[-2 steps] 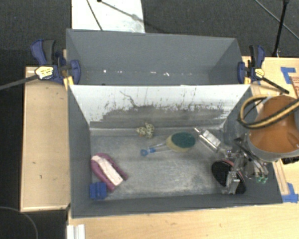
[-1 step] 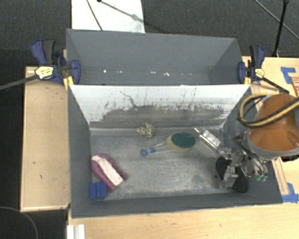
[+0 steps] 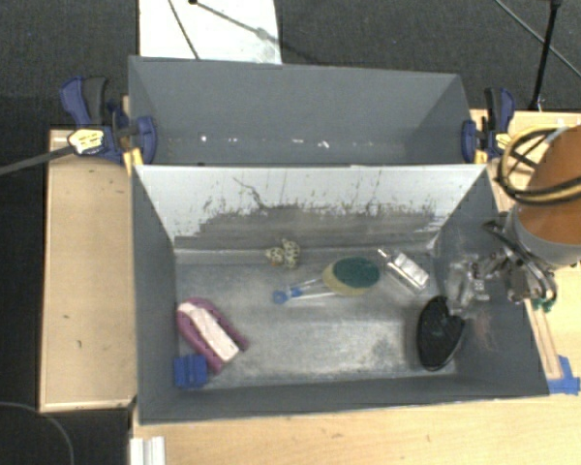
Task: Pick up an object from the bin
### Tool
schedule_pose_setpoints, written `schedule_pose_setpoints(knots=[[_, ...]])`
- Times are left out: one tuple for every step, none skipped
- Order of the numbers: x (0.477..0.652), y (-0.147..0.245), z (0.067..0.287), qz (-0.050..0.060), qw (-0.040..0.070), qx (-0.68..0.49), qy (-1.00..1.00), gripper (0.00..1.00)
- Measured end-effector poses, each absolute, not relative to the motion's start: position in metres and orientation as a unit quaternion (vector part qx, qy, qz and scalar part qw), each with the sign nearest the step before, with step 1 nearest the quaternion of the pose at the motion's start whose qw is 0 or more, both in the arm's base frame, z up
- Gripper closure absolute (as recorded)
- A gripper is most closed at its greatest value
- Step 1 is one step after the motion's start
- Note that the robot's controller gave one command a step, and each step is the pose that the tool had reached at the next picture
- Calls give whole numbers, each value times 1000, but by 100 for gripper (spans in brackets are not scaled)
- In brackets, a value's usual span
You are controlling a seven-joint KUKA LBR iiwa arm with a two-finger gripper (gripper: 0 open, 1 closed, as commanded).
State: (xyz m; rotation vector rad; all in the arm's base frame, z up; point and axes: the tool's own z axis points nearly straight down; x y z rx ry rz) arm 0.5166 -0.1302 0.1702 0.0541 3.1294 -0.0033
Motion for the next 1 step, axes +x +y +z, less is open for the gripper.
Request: schedule_pose_setpoints(knots=[[514, -130, 165, 0, 1, 17, 1000, 0]])
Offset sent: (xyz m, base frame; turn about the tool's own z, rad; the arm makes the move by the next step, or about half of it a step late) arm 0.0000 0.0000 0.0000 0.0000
